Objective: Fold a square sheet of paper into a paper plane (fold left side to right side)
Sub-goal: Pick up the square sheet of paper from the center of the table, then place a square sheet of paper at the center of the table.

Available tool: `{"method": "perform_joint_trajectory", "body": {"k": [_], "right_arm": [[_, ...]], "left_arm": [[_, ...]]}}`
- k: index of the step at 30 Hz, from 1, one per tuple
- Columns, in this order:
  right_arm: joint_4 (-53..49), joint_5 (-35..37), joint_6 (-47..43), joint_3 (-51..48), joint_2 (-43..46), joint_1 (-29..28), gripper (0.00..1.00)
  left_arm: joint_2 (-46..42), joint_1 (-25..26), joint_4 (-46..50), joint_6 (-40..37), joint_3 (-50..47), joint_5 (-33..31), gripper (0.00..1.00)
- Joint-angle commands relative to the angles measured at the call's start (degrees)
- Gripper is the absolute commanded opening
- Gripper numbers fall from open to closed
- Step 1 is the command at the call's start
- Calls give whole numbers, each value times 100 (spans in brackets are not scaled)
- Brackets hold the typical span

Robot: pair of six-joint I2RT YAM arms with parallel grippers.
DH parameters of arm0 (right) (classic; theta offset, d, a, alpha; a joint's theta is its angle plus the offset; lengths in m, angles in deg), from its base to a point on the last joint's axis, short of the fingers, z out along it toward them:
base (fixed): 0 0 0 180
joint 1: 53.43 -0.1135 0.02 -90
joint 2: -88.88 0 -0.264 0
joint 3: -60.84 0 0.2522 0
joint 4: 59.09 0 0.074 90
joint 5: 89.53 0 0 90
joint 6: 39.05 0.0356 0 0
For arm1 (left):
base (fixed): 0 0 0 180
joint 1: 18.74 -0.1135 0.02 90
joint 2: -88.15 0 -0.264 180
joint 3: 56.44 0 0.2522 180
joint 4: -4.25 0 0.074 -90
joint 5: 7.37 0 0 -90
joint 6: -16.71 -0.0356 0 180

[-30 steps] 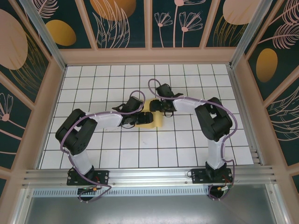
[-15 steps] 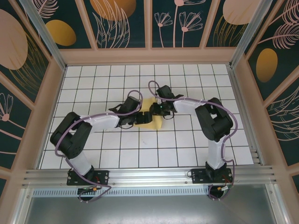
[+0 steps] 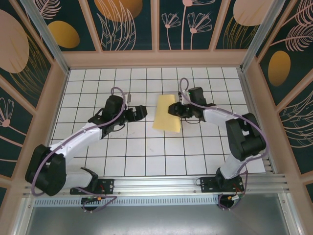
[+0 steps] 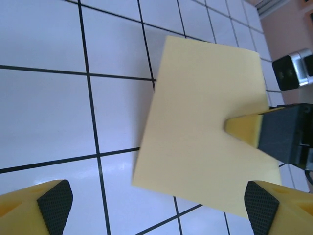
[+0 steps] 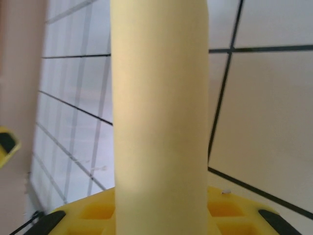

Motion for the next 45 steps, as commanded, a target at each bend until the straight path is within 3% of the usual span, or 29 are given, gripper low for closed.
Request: {"method": "perform_joint_trajectory", "body": {"k": [1, 6, 17, 29, 33, 40, 43, 45], "right_arm": [[675, -1257, -153, -193, 683, 248, 31], [568, -1906, -384, -87, 1505, 374, 31], [380, -3041, -457, 695, 2590, 250, 30], [306, -3000, -499, 1208, 2617, -381, 29], [130, -2694, -570, 1249, 2515, -361, 29], [-15, -2308, -491, 1169, 2314, -221, 30], [-229, -2118, -543, 1102, 2276, -78, 31], [-374, -1887, -555, 1027, 2276, 43, 39]], "left_arm": [[-521, -78, -639, -119, -114, 508, 96], [-825, -79, -1378, -237, -38, 1420, 98], [-414, -79, -2013, -808, 645, 2872, 99], [-211, -58, -2796, -686, 785, 3868, 91], [-235, -27, -3040, -555, 670, 3973, 72], [-307, 16, -3092, -451, 282, 3708, 15], [-316, 21, -3084, -390, 85, 3535, 4], [-278, 27, -3122, -300, -69, 3420, 0]]}}
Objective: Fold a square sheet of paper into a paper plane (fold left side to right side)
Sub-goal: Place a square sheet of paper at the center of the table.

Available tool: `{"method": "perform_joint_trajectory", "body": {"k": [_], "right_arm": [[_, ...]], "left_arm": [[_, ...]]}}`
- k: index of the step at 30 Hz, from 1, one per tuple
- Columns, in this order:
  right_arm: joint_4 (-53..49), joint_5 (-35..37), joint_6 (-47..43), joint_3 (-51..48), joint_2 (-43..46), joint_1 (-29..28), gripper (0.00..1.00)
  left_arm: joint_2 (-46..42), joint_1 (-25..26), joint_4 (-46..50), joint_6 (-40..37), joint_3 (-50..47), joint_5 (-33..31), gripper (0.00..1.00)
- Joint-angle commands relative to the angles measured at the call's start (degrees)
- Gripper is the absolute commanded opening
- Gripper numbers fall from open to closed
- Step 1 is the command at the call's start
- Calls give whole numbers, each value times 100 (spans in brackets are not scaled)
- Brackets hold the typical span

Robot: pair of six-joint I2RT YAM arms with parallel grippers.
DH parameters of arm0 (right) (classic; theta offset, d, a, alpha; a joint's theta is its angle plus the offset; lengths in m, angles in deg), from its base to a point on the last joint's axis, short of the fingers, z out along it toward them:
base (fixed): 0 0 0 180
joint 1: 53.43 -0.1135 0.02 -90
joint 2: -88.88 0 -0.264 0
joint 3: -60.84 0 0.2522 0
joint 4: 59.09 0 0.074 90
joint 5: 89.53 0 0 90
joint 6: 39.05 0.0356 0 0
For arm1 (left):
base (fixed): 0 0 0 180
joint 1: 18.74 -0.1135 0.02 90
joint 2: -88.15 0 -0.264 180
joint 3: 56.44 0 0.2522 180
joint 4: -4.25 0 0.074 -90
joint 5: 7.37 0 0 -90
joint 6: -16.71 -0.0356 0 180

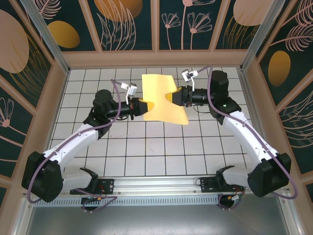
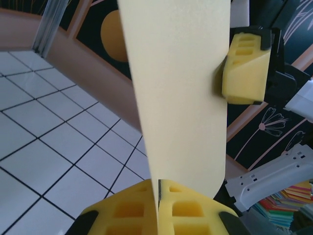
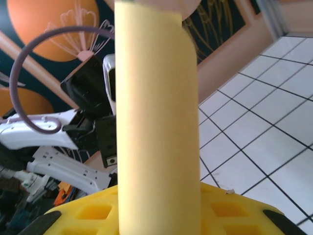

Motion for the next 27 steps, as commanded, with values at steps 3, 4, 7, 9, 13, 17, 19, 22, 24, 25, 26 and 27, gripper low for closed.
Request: {"method": "perform_joint_trajectory", "body": {"k": [3, 4, 7, 9, 13, 17, 19, 22, 24, 25, 26, 27], "right_arm": [[-690, 790, -266, -134, -73, 367, 52], [-921, 992, -343, -152, -120, 448, 56], [-1421, 1469, -520, -250, -288, 639, 63], [-1669, 1757, -567, -320, -437, 734, 65], [-2142, 2757, -590, -376, -794, 825, 66], [-2116, 3291, -503, -566, -1036, 820, 66], [-1892, 3290, -372, -746, -1138, 811, 66], [-1420, 3059, -75, -1041, -1278, 761, 60], [-1167, 2981, 77, -1168, -1406, 674, 55], [-1062, 2981, 139, -1213, -1502, 601, 53], [-989, 2987, 179, -1228, -1588, 541, 51], [-896, 2992, 228, -1241, -1709, 474, 48]], "left_arm": [[71, 61, -368, 328, -460, -303, 0], [149, 79, -402, 394, -551, -336, 0], [453, 186, -519, 569, -784, -446, 0], [704, 271, -537, 669, -851, -524, 0], [1265, 360, -427, 820, -857, -793, 0], [1826, 364, -425, 1002, -872, -1044, 0], [2136, 370, -345, 1101, -834, -1147, 0], [2560, 369, -115, 1142, -744, -1270, 0], [2855, 369, 138, 1094, -639, -1363, 0], [2957, 364, 280, 1073, -581, -1431, 0], [3013, 367, 437, 1022, -514, -1495, 0], [3050, 368, 635, 952, -428, -1574, 0]]}}
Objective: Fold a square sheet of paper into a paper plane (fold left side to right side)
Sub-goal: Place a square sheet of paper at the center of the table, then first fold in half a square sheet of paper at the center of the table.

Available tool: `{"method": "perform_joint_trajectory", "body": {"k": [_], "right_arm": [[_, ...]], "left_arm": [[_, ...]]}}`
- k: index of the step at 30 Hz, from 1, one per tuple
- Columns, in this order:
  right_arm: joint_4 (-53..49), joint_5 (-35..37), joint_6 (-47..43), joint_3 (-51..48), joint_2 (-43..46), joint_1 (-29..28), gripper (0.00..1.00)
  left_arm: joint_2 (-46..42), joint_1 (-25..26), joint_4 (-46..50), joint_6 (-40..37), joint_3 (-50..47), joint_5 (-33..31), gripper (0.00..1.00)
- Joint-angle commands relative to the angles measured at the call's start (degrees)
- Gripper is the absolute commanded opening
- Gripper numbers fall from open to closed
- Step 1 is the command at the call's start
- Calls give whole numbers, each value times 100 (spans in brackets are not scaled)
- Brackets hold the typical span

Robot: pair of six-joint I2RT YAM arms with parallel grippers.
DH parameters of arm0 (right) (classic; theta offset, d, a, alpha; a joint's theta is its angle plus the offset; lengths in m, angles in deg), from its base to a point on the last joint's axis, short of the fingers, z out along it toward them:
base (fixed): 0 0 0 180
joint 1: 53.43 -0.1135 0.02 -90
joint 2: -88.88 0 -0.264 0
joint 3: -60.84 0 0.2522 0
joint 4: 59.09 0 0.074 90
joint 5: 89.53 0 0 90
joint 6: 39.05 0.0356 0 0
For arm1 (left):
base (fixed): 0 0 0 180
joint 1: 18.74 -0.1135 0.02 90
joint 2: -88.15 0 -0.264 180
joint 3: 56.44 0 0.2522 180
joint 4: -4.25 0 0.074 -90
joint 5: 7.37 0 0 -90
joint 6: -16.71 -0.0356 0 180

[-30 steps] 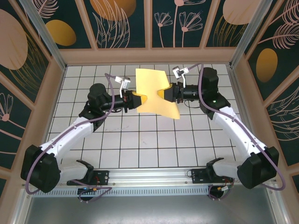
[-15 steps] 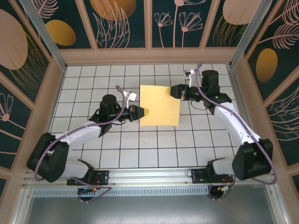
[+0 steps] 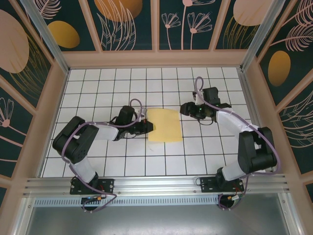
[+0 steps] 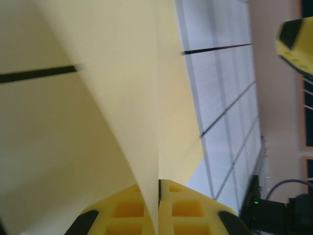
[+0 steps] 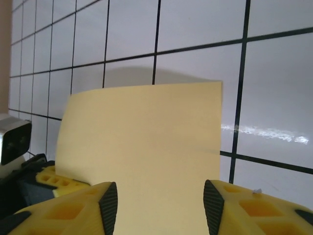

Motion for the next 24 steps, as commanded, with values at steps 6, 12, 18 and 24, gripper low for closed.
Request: {"method": "perform_joint_trajectory", "body": {"k": [6, 12, 18, 24], "right_arm": [[857, -50, 494, 0, -898, -443, 40], [860, 63, 535, 177, -1481, -629, 39], [623, 281, 500, 182, -1859, -703, 38], [561, 434, 519, 18, -1946, -740, 38]], "left_arm": [[117, 11, 1087, -247, 565, -519, 2], [117, 16, 1188, -285, 597, -566, 8], [3, 13, 992, -119, 699, -396, 27], [-173, 15, 613, 109, 808, -194, 48]]}}
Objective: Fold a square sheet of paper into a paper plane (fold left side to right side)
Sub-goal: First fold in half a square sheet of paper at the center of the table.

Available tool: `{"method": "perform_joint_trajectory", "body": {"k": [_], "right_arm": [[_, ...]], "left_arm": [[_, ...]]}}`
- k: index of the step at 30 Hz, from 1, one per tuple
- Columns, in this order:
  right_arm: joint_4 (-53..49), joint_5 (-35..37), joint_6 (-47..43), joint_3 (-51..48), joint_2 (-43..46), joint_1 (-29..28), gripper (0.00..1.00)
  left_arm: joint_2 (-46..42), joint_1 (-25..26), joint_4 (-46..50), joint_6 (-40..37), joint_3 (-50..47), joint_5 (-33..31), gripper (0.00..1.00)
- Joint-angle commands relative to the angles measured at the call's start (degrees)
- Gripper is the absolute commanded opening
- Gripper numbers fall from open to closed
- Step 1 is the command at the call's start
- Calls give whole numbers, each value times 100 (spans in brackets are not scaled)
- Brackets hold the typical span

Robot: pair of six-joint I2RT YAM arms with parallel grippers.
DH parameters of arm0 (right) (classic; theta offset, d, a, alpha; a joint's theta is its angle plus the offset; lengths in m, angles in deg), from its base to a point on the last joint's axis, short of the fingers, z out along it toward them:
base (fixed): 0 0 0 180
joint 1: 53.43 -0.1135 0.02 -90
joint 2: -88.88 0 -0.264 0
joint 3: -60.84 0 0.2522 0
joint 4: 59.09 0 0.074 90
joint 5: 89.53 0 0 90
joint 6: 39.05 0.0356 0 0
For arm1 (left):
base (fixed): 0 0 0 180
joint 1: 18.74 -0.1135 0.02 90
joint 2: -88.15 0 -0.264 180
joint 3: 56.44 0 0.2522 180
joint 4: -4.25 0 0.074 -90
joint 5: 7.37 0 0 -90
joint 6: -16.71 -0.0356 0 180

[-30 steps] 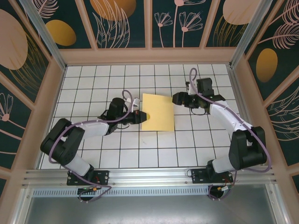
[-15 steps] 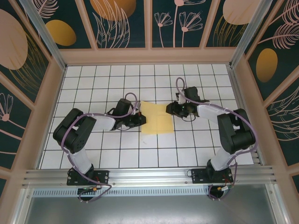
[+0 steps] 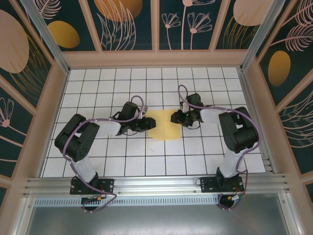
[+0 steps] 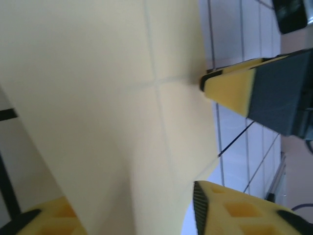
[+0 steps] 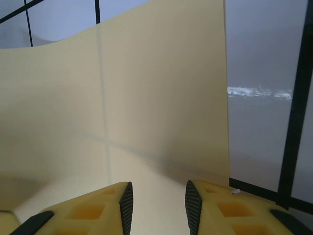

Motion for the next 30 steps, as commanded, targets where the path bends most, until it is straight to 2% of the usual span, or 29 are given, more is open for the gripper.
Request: {"method": "perform_joint_trajectory", "body": {"k": [1, 10, 21, 26, 30], "right_arm": [[-147, 305, 62, -128, -249, -75, 38], [-65, 319, 89, -227, -241, -91, 38], [612, -231, 337, -523, -28, 77, 39], [1115, -754, 502, -737, 420, 321, 41], [1077, -1076, 520, -684, 722, 494, 43]], "left_arm": [[-207, 15, -394, 161, 178, 205, 50], [82, 198, -1078, 475, 285, 524, 61], [608, 383, -1377, 649, 503, 608, 60], [710, 389, -1420, 693, 513, 594, 59], [747, 395, -1421, 704, 539, 568, 58]]}}
